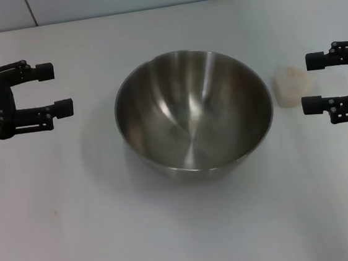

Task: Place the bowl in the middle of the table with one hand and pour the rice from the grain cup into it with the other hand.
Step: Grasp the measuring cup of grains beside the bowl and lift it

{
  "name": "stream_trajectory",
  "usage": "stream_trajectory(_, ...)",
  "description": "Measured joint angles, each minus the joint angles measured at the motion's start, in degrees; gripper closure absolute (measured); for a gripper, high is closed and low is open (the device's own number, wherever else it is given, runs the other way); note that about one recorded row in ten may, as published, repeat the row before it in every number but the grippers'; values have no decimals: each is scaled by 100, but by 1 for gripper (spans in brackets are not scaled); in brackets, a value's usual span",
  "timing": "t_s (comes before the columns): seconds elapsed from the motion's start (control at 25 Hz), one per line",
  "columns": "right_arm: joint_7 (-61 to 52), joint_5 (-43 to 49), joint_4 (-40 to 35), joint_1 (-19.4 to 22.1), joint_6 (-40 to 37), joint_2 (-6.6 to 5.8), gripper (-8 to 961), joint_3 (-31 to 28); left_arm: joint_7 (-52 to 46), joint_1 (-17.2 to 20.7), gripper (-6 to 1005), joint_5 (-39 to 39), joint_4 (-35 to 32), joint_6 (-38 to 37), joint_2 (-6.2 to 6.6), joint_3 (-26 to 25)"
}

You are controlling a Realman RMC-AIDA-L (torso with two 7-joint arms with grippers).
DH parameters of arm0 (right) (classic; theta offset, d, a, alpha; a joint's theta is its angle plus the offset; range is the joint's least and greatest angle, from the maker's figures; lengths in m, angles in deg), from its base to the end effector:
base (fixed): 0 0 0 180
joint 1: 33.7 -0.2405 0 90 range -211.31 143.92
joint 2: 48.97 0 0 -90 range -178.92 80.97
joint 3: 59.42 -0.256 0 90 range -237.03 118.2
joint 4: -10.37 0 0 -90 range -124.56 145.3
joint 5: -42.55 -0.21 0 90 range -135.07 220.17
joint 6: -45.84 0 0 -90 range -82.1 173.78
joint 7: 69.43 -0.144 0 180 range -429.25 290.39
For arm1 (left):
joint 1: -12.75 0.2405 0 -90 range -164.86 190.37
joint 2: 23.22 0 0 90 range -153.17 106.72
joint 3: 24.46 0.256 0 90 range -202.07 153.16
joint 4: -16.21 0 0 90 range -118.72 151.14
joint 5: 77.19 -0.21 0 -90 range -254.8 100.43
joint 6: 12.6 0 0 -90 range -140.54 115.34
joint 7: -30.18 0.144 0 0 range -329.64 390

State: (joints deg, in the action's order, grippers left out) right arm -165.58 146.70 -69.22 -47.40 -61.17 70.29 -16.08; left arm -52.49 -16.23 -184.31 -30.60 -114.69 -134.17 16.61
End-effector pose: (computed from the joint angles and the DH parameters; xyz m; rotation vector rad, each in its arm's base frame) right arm 0.2333 0.2692 0.1053 -2.7163 0.3859 0.6233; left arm -0.2491 0.3311 0.0839 -2.7801 -0.3828 -0.7399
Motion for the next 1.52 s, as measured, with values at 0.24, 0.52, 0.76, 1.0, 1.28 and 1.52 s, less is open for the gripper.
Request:
stream_trajectory(0.24,-53,1,23,4,-4,0,180,31,-476,-48,157,-45,45,108,64,-114)
stream_trajectory(0.52,-68,38,65,45,42,0,180,-1,-443,-11,157,-54,9,156,-4,-125)
stream_trajectory(0.76,-67,46,76,168,43,-2,180,-10,-174,70,157,-65,-10,137,-149,-117)
stream_trajectory(1.0,-62,51,83,284,56,-9,179,-244,-14,97,157,-171,-36,43,-181,81)
stream_trajectory(1.28,-23,250,293,326,152,-10,179,-639,185,104,157,-171,-55,-88,-136,146)
stream_trajectory(1.52,2,551,456,422,848,14,179,-619,185,111,157,-171,-170,-106,-157,217)
